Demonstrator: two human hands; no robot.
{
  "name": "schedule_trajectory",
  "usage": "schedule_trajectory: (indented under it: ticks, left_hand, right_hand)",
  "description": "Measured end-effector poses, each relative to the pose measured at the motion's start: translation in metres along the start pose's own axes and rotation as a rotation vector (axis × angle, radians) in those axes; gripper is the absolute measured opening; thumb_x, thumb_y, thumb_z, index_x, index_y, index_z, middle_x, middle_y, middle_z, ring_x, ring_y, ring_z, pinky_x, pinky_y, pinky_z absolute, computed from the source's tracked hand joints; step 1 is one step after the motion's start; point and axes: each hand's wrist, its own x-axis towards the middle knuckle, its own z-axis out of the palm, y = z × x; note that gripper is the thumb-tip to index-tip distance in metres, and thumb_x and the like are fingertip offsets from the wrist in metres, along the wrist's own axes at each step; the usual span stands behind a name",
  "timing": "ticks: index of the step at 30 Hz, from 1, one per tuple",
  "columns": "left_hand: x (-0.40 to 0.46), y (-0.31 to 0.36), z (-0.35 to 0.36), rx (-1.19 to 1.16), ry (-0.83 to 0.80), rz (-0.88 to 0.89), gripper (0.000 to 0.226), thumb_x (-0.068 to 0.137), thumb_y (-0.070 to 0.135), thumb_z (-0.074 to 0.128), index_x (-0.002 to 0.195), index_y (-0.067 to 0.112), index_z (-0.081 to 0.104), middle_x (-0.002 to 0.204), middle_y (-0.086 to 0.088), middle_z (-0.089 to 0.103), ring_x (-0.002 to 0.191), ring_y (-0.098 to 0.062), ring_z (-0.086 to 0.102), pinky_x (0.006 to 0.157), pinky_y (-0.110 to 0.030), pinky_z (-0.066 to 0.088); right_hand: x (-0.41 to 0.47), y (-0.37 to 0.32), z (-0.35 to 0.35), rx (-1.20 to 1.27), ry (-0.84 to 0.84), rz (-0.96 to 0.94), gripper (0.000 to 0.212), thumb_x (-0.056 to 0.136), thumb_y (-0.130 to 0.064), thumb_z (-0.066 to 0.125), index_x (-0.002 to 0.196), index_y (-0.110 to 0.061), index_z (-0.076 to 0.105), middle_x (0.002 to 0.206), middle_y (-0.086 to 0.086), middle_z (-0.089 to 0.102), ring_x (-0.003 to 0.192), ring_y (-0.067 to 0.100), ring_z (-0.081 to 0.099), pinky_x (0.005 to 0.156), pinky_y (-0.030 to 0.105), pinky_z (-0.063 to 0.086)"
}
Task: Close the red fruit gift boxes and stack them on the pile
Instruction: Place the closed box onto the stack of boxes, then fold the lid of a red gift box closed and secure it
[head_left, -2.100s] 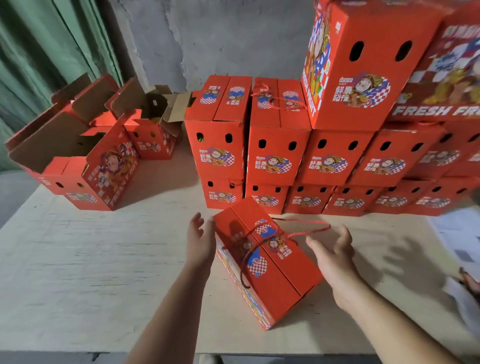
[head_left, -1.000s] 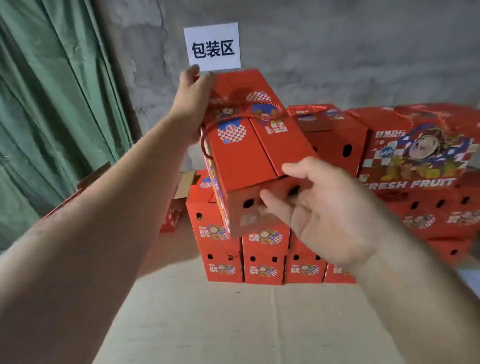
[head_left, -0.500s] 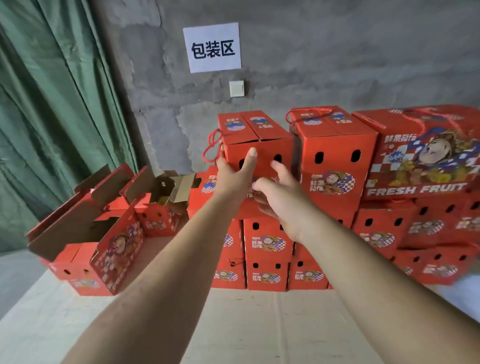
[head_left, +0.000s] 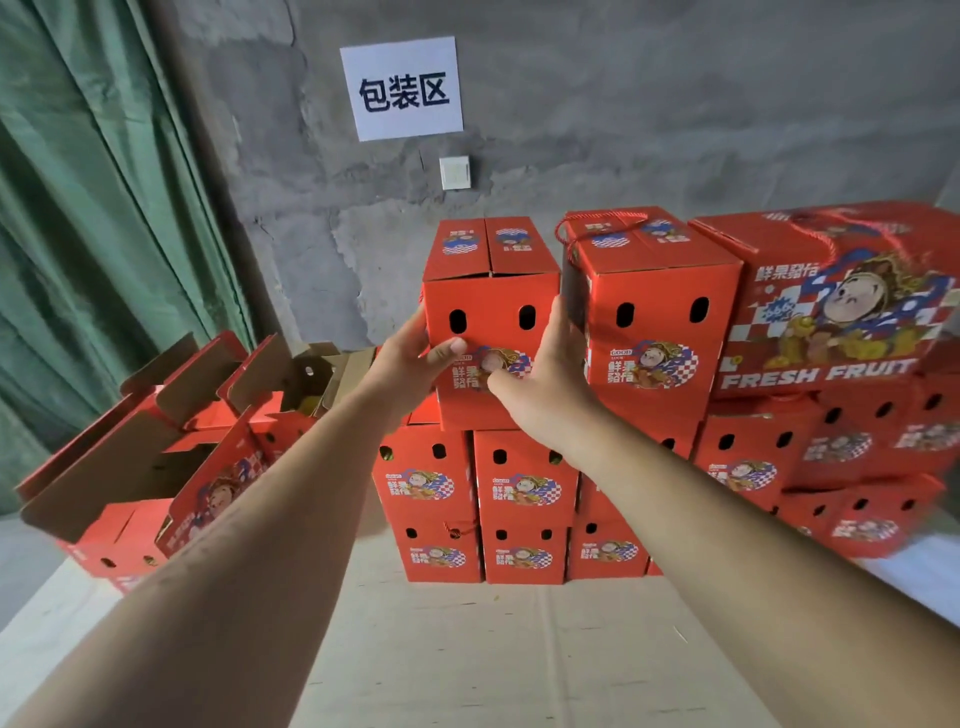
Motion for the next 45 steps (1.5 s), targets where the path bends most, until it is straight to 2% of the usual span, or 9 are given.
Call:
schedule_trajectory:
  ticks: [2,7,11,15,19,24,32,36,45]
  left_hand:
    - [-0.003,-0.002,0.005,0.019,0.013,0.039,0.049,0.101,0.039,0.065,0.147,0.037,0.048,0.123,0.021,0.072,0.113,-0.001,0.069,0.075,-0.021,0.061]
    - [-0.023,0.001,0.024,-0.067,-0.038,0.067,0.054,0.112,0.034,0.044,0.162,0.036,0.026,0.153,0.011,0.054,0.142,-0.01,0.05,0.115,-0.034,0.045]
    - [-0.088,-0.01,0.024,-0.38,0.071,-0.127,0.05,0.1,0.069,0.035,0.137,0.045,0.059,0.139,0.026,0.061,0.144,-0.013,0.048,0.119,-0.033,0.038]
    - [-0.163,-0.062,-0.017,-0.411,0.321,-0.298,0.03,0.105,0.041,0.058,0.124,0.026,0.074,0.124,0.0,0.076,0.12,-0.021,0.069,0.107,-0.041,0.053]
    - [-0.218,-0.118,-0.091,-0.351,0.487,-0.42,0.019,0.103,0.019,0.06,0.114,0.026,0.074,0.106,0.002,0.078,0.085,-0.005,0.073,0.07,-0.018,0.055]
    - [-0.236,-0.189,-0.218,-0.306,0.581,-0.45,0.023,0.097,0.026,0.063,0.118,0.032,0.071,0.116,0.009,0.074,0.106,-0.002,0.07,0.082,-0.022,0.056]
    - [-0.205,-0.301,-0.406,0.495,0.334,-0.633,0.082,0.085,0.058,0.043,0.159,0.023,0.039,0.17,-0.005,0.028,0.157,-0.029,0.021,0.127,-0.05,0.019]
    - [-0.207,-0.349,-0.434,0.631,-0.023,-0.611,0.092,0.097,0.052,0.063,0.168,0.028,0.009,0.174,0.006,-0.01,0.16,-0.026,0.016,0.123,-0.045,0.029]
    - [-0.23,-0.359,-0.423,0.693,0.054,-0.436,0.092,0.091,0.025,0.073,0.166,0.024,0.019,0.171,0.009,0.012,0.143,-0.016,0.045,0.09,-0.023,0.052]
  right_hand:
    - [-0.001,0.001,0.006,0.003,0.018,0.011,0.115,0.091,-0.036,0.07,0.158,-0.041,-0.023,0.164,-0.019,-0.013,0.108,-0.014,0.014,0.062,-0.006,0.034]
    - [-0.014,-0.006,0.054,0.166,0.147,0.047,0.104,0.096,-0.031,0.067,0.164,-0.03,-0.011,0.168,-0.006,-0.029,0.153,0.001,-0.005,0.107,0.018,0.025]
    - [-0.054,-0.004,0.114,0.358,0.118,0.073,0.07,0.098,-0.029,0.057,0.161,-0.03,0.025,0.168,0.001,0.027,0.154,0.015,0.027,0.122,0.036,0.031]
    - [-0.114,0.005,0.195,0.405,-0.076,0.154,0.033,0.099,-0.036,0.055,0.131,-0.044,0.052,0.121,-0.017,0.065,0.115,0.015,0.065,0.089,0.039,0.052]
    - [-0.149,0.015,0.296,0.251,-0.319,0.16,0.053,0.105,-0.012,0.053,0.153,-0.031,0.043,0.146,-0.005,0.058,0.125,0.015,0.061,0.106,0.042,0.05]
    - [-0.145,-0.045,0.435,0.419,-0.448,0.387,0.037,0.101,-0.053,0.05,0.134,-0.038,0.058,0.132,-0.003,0.067,0.118,0.011,0.066,0.096,0.032,0.053]
    - [-0.077,-0.077,0.589,-0.151,-0.644,0.273,0.083,0.102,-0.024,0.059,0.164,-0.043,0.007,0.171,0.01,0.009,0.154,0.028,0.026,0.119,0.04,0.037]
    - [-0.076,-0.054,0.607,-0.288,-0.636,0.28,0.085,0.103,-0.03,0.057,0.164,-0.035,-0.001,0.17,-0.002,0.008,0.143,0.024,0.043,0.109,0.037,0.046]
    - [-0.08,-0.043,0.601,-1.004,-0.65,0.042,0.101,0.098,-0.009,0.058,0.163,-0.028,-0.017,0.165,0.008,0.027,0.137,0.035,0.044,0.099,0.046,0.047]
